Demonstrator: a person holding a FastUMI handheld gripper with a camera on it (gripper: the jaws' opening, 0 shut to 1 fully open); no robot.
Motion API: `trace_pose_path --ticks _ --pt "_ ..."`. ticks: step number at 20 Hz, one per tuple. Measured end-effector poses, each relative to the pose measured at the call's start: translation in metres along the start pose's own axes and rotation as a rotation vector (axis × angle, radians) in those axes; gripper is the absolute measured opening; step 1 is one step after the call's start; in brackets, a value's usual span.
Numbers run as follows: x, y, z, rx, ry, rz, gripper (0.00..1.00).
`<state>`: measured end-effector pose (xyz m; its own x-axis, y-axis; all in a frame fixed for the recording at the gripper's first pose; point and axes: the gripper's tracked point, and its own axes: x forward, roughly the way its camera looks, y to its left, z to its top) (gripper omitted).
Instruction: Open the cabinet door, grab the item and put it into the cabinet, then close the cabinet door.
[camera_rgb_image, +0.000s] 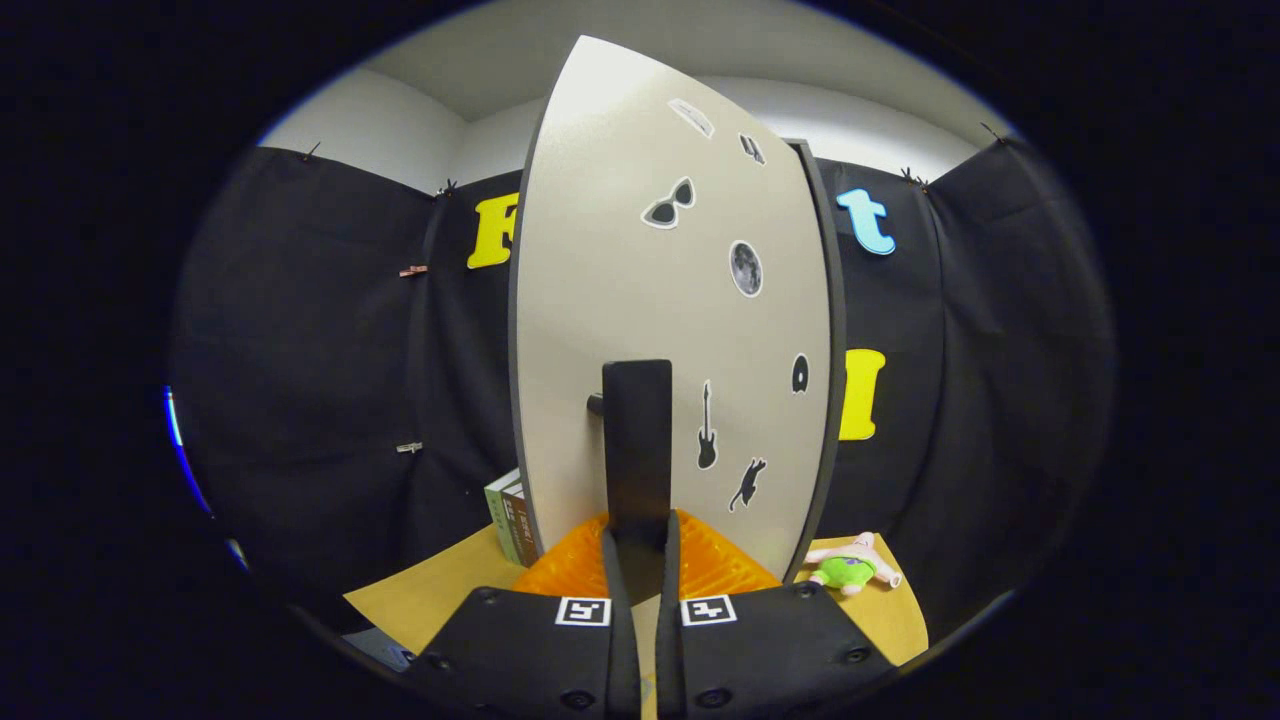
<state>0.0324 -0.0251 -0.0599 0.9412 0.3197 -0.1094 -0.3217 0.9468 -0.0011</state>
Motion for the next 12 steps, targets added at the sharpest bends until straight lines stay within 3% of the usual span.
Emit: trace_pose_path --ticks 12 --pt "-0.036 -0.069 0.001 0.024 -0.004 -0.099 0.1"
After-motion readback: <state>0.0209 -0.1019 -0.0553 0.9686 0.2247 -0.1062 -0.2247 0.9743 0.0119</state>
